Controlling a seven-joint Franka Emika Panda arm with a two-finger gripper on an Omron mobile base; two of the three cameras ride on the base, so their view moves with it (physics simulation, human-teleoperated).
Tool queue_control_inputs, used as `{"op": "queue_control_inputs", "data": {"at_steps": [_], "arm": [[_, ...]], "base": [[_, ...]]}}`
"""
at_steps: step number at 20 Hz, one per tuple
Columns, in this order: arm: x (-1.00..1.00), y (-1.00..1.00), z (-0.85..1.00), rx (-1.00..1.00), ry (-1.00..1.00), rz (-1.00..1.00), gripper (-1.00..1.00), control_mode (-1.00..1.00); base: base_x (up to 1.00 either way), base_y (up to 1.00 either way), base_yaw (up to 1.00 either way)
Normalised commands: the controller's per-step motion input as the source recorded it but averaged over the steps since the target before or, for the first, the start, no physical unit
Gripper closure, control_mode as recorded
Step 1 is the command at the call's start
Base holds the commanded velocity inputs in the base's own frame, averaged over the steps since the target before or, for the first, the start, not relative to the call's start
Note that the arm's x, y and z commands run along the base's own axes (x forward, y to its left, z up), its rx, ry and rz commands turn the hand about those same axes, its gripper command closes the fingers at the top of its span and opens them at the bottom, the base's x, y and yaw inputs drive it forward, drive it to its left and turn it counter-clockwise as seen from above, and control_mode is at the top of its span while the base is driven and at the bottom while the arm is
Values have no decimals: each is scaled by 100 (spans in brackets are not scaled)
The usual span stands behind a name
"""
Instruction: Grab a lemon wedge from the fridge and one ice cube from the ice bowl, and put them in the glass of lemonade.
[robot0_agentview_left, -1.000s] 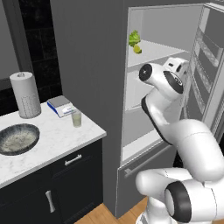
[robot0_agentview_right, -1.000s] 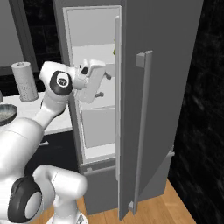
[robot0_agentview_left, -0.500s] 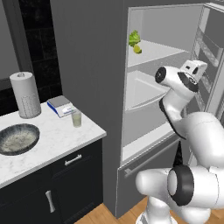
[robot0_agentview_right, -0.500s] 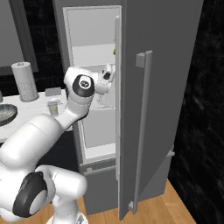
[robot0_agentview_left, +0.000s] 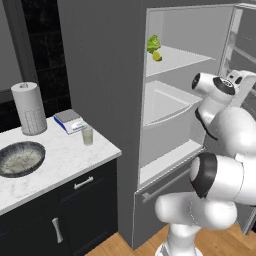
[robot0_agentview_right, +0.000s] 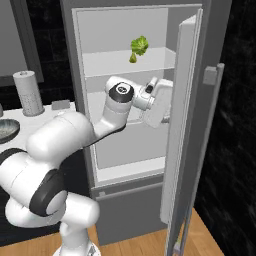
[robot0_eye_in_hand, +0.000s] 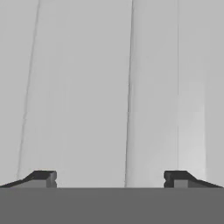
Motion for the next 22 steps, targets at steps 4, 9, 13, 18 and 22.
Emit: {"op": "queue_control_inputs", "data": {"at_steps": [4,9,13,18,22], "arm": [[-14,-100,-4,1,-3,-24,-100,-100],[-5,-96,0,3,-15,-10,-100,-100],[0,-77,0,1,-18,-2,-100,-100],[0,-57,0,0,-23,0,-100,-100],[0,-59,-8,0,-19,0,-100,-100]], "base": [[0,0,0],[0,0,0],[0,0,0],[0,0,0],[0,0,0]]}}
